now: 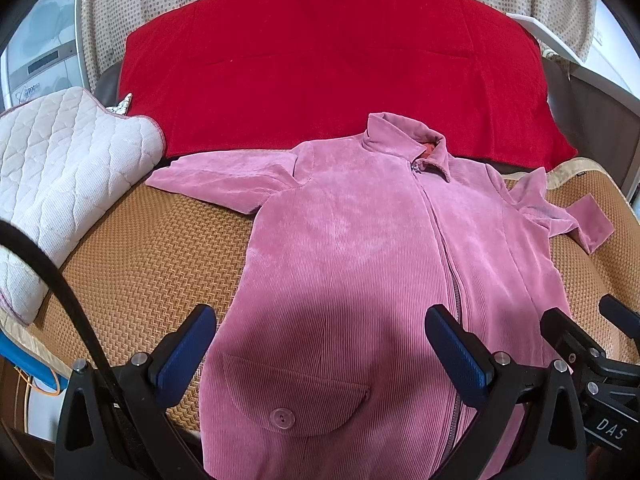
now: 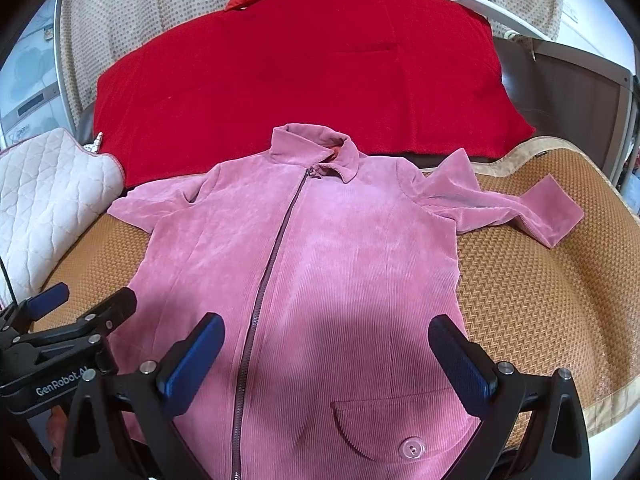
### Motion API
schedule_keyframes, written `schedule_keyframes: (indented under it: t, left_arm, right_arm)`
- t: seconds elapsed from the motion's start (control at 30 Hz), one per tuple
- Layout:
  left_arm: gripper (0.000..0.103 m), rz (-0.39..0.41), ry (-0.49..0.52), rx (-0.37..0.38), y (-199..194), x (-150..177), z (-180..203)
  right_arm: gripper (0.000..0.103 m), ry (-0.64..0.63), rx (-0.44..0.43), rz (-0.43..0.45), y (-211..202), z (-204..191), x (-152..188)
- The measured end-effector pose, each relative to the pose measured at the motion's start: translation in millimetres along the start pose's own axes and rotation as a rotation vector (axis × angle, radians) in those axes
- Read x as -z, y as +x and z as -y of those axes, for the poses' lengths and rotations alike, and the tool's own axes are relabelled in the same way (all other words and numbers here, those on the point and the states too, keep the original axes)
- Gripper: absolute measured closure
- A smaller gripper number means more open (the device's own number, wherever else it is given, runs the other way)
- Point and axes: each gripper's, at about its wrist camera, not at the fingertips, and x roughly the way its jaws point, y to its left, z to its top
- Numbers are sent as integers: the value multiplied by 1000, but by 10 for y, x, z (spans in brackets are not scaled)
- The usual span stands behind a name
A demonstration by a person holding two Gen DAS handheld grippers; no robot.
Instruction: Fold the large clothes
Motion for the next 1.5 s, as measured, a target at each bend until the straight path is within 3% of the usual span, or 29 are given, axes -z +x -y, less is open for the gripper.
schedule_keyframes:
  t: [0.63, 0.83, 0.9, 1.03, 1.23, 1.33, 1.43, 1.5]
  left_arm:
    - [0, -6, 7, 3, 19, -20, 21]
    - [0, -9, -12, 12, 70, -48, -94]
    - [0, -21, -48, 5, 147, -87, -250]
    - [0, -49, -155, -22, 375, -171, -687]
    - [0, -86, -296, -165, 831, -310, -1459]
    - [0, -109, -341, -205, 1016, -362, -1720]
    - [0, -120, -389, -242, 1199, -401, -1932]
    - [0, -122, -412, -261, 1304, -401, -2049]
  right_arm:
    - [0, -12, 5, -19, 23, 0, -21]
    - [0, 44, -62, -2, 11, 128, -21]
    - [0, 99, -102, 12, -26, 308, -27]
    - [0, 326, -231, 30, -1, 905, -45]
    - [0, 785, -348, 54, 361, 2281, -46]
    - [4, 928, -272, 84, 563, 2952, -108]
    - [18, 976, -145, 54, 817, 3483, -265]
    - [20, 970, -97, 32, 956, 3692, -397]
